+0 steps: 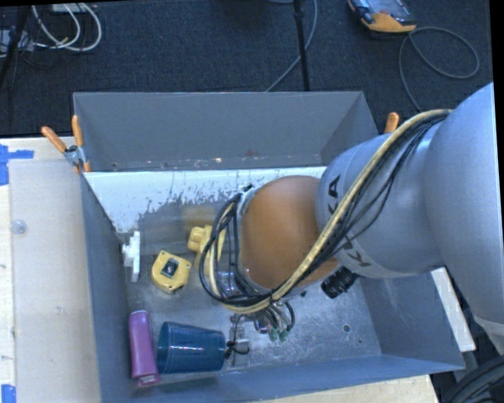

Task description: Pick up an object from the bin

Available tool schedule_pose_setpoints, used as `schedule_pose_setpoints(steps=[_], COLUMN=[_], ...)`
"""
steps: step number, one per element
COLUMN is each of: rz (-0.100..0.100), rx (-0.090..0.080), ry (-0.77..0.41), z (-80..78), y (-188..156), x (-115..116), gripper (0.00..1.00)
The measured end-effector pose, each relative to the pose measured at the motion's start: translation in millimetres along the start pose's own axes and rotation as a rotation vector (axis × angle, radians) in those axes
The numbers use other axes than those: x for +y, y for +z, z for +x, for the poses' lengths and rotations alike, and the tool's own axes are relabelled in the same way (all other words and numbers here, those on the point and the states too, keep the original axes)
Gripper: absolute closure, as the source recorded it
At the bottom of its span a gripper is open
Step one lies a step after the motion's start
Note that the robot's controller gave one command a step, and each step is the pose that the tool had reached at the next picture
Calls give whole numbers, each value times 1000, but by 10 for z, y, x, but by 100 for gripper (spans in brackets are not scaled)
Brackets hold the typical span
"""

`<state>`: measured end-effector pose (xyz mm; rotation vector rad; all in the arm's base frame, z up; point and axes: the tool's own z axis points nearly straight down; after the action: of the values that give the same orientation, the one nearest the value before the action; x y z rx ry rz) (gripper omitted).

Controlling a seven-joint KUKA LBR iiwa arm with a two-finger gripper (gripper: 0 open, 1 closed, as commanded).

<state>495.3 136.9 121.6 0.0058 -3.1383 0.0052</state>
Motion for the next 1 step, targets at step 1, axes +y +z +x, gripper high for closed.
schedule_pose_setpoints(steps=[1], rz=[2], rx=[8], ry=[-12], z=[58], y=[386], x=[163], gripper=[0])
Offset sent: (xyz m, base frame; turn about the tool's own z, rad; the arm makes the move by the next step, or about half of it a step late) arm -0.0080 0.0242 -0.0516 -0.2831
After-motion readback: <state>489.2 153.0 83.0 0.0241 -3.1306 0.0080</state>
